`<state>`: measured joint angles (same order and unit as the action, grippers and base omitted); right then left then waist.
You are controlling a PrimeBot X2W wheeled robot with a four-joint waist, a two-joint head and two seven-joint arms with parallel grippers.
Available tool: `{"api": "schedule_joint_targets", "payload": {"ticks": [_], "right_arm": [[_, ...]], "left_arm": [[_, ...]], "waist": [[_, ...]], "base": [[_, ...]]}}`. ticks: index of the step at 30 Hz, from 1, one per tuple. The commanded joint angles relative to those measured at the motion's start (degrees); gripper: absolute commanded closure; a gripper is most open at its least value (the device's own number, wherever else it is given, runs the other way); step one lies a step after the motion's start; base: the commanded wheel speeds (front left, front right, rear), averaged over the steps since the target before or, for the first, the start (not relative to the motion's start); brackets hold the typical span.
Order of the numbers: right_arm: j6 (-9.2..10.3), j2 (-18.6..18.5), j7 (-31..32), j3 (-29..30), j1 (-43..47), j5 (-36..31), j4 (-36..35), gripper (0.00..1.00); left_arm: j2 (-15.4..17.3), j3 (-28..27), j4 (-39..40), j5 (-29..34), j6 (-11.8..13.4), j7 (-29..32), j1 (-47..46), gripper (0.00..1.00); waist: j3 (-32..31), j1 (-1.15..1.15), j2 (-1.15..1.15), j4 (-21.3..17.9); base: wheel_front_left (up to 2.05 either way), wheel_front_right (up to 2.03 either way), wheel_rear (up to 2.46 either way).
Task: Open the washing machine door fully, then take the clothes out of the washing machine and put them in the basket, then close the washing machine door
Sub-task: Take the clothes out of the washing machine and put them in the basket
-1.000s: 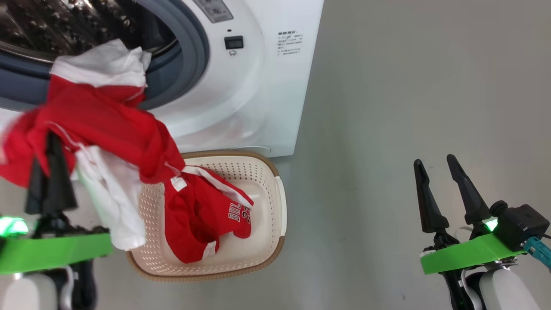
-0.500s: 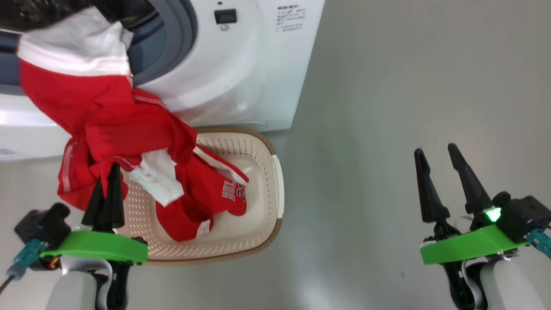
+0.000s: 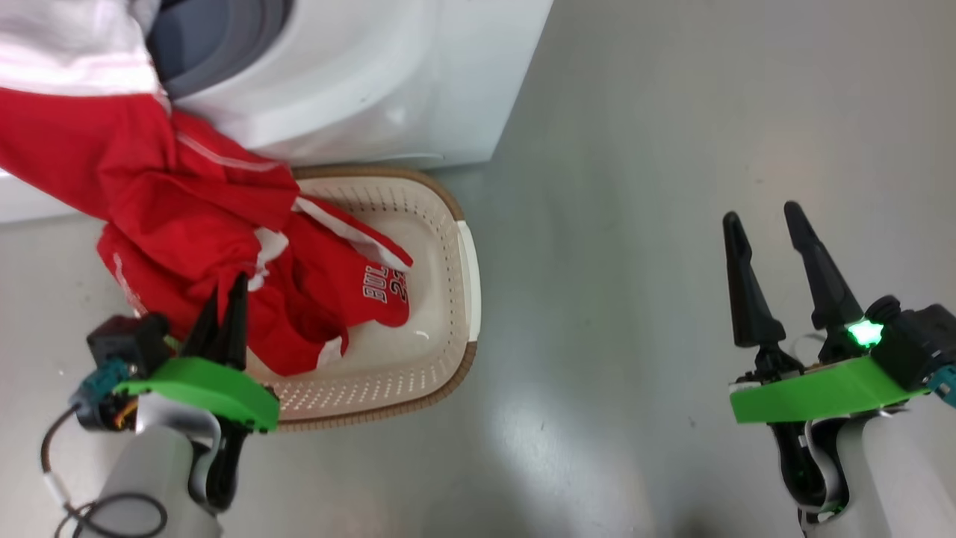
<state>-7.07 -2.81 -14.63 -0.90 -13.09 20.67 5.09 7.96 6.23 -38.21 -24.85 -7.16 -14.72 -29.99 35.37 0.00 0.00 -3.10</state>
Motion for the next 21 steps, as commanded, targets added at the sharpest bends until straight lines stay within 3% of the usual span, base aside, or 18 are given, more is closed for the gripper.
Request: {"api": "schedule_joint_targets", "payload": {"ticks": [1,18,21], "right_arm": [[-0.42,-0.1,-0.4,-1.4,-0.5,0.3,-1.7,0.00],[-0.42,-0.1,-0.4,-1.8,-4.0,-0.2,-2.7,0.00],[-0.42,-0.1,-0.4,-1.8,-4.1,-0.2,-2.7,0.00]], "left_arm": [[2.1,-1.2,0.3,-0.2,-0.3,-0.3,-0.5,1.00],[4.0,1.0,-8.1,-1.8,-0.3,-0.3,-10.1,1.00],[4.0,0.9,-8.4,-1.9,-0.3,-0.3,-10.3,0.89]], "waist": [[2.3,0.00,0.00,-0.4],[7.7,0.00,0.00,-0.2],[7.5,0.00,0.00,-0.2]], "base": [[0.00,0.00,0.00],[0.00,0.00,0.00],[0.00,0.00,0.00]]}}
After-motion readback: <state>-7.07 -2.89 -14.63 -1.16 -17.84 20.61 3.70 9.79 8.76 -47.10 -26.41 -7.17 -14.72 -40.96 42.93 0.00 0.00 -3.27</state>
